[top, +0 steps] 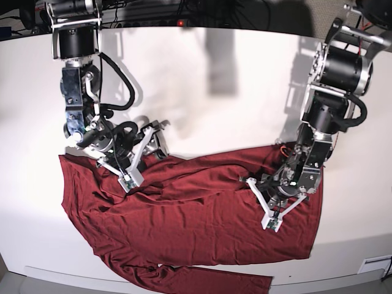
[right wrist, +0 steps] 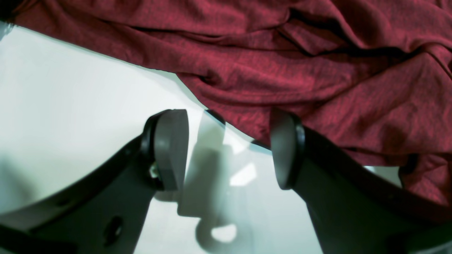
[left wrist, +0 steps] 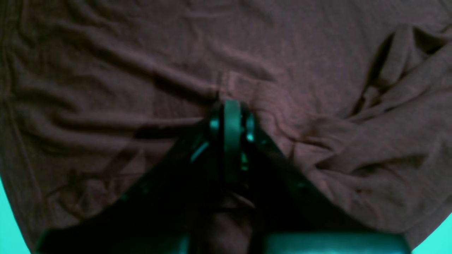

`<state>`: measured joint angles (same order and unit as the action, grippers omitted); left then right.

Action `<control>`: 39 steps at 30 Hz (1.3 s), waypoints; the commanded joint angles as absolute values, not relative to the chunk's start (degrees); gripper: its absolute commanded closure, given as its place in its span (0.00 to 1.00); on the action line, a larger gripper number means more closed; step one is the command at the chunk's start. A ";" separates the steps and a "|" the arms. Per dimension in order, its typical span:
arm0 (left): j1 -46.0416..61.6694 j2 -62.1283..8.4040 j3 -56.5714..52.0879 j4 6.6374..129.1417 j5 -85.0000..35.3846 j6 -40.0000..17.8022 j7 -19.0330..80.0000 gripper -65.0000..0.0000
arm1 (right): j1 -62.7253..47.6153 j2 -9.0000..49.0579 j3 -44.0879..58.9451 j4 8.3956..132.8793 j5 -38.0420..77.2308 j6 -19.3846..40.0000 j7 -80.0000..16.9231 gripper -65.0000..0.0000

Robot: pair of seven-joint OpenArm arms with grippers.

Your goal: Fold the T-shirt properly

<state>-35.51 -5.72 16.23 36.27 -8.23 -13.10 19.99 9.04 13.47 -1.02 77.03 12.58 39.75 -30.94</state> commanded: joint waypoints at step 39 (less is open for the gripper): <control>-33.34 -21.78 16.12 49.63 -16.08 -13.06 31.70 0.81 | 10.31 13.85 -0.71 78.22 13.52 40.00 -28.45 0.45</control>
